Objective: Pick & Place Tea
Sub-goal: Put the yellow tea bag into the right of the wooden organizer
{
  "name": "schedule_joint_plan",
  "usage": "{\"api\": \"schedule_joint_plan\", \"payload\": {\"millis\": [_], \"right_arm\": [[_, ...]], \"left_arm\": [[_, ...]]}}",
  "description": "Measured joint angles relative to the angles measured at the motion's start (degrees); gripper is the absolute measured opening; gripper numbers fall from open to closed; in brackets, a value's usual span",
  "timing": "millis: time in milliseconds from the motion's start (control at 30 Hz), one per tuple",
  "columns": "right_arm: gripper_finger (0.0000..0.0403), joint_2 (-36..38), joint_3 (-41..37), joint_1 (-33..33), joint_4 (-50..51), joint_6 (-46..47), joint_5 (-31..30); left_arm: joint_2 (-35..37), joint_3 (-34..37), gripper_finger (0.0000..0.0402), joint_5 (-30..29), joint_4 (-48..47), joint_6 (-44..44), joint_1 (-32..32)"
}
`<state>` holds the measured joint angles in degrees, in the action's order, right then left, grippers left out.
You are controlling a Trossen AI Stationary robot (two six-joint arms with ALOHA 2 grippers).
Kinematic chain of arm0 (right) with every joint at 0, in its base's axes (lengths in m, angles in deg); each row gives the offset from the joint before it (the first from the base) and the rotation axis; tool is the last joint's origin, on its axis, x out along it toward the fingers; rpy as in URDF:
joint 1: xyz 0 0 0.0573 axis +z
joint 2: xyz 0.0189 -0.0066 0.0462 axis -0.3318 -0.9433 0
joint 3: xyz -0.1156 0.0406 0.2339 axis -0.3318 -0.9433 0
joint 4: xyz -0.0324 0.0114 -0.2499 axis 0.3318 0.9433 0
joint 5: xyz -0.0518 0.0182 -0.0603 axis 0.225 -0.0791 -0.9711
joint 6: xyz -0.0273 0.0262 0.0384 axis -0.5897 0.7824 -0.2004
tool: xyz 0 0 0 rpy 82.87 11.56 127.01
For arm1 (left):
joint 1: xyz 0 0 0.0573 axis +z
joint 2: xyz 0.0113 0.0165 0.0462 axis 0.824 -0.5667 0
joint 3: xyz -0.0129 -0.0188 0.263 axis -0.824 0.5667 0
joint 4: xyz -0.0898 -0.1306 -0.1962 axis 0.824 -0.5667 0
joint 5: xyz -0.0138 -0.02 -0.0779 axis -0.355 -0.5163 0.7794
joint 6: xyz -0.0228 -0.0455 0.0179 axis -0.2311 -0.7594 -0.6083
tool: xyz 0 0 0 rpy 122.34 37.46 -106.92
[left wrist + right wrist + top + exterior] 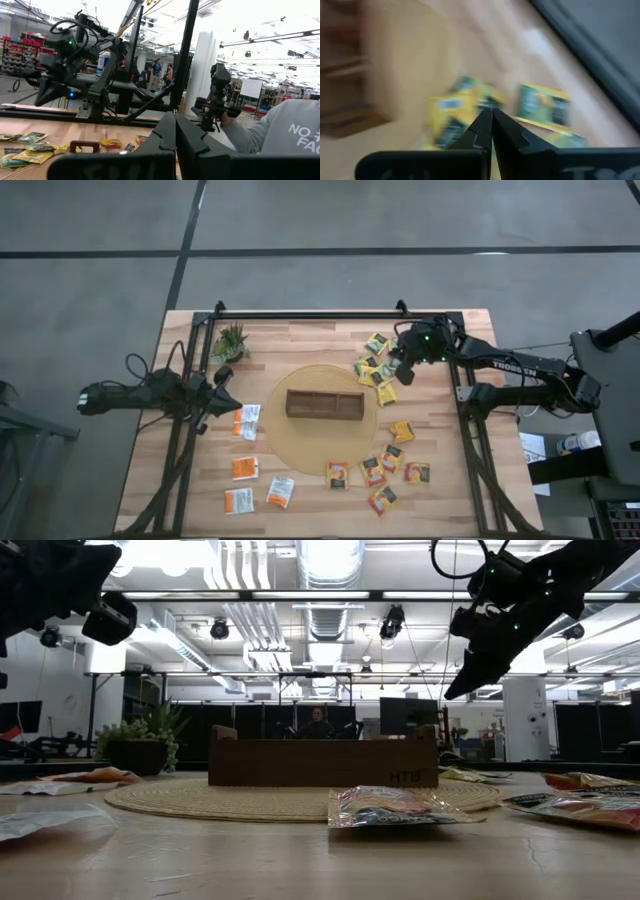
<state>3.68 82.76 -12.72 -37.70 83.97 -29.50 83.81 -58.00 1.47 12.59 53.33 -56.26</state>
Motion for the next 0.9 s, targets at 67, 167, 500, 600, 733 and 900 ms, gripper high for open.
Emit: {"api": "schedule_joint_plan", "payload": {"millis": [67, 167, 500, 600, 733, 900], "right_arm": [[0.0008, 0.00, 0.00, -0.04, 1.16, 0.87, -3.92], [0.0008, 0.00, 0.00, -0.02, 3.09, 0.87, -4.84], [0.0012, -0.02, 0.00, -0.04, 3.42, 0.82, -5.19], [0.0022, -0.02, 0.00, -0.04, 3.43, 0.67, -7.93], [0.0043, -0.02, -0.34, -0.04, 3.47, 0.61, -9.84], [0.0076, -0.04, -0.86, -0.03, 3.44, 0.41, -9.84]], "left_arm": [[0.00, 0.00, 0.0000, 0.00, -0.01, 0.00, 0.02], [0.00, 0.00, 0.0000, 0.00, -0.01, 0.00, 0.00], [0.00, 0.00, 0.0000, 0.00, -0.01, 0.00, 0.02], [0.00, 0.00, 0.0000, 0.01, -0.01, 0.00, 0.00], [0.00, 0.00, 0.0000, 0.00, -0.01, 0.00, 0.00], [0.00, 0.00, 0.0000, 0.00, -0.01, 0.00, 0.01]]}}
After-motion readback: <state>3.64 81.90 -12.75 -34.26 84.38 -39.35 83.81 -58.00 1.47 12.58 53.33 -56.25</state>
